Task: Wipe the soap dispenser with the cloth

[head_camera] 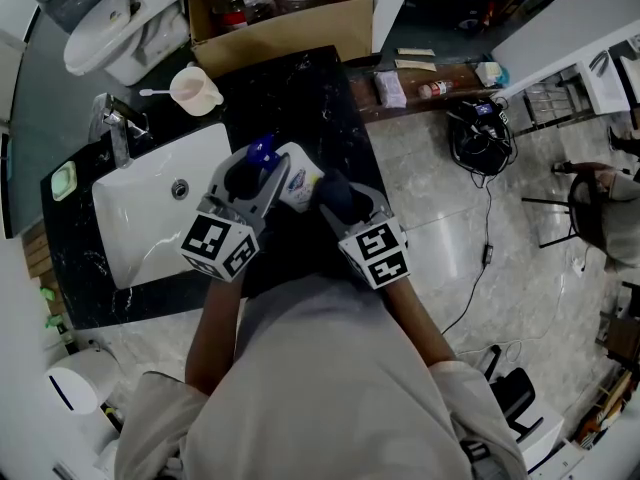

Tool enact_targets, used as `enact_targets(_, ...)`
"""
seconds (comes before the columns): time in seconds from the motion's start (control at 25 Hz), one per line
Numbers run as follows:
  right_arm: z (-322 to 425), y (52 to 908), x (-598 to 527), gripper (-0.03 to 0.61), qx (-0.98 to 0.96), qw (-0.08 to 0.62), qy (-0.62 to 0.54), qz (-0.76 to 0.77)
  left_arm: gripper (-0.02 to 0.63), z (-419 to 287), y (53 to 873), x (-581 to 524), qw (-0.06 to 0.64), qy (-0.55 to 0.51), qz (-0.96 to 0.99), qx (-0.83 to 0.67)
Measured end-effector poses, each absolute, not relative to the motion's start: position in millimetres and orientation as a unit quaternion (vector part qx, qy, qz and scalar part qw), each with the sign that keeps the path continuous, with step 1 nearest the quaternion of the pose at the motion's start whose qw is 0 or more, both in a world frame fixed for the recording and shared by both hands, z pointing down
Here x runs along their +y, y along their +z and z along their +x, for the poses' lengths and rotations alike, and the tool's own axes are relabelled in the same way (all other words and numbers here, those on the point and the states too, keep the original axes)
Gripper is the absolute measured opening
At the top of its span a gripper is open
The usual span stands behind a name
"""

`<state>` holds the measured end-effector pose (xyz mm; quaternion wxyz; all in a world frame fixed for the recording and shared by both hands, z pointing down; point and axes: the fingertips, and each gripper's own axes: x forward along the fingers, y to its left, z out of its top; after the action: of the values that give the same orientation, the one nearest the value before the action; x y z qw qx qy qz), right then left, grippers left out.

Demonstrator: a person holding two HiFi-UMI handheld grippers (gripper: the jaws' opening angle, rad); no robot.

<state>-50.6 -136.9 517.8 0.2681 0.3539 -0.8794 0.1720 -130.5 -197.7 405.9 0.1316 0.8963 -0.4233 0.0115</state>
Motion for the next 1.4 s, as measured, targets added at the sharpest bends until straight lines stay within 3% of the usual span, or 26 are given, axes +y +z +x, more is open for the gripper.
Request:
enact_targets(0.48, -46, 534, -129, 0.178, -0.866, 0.308, 0.182, 0.348, 0.139, -131, 405, -198, 0.131, 0.01, 0.896, -0.423)
enact_targets(1.4, -61, 506, -131, 0.179, -0.881, 0.273, 0.185, 0.339, 0.138, -131, 407, -197, 0.132, 0.013, 0.896, -0.425)
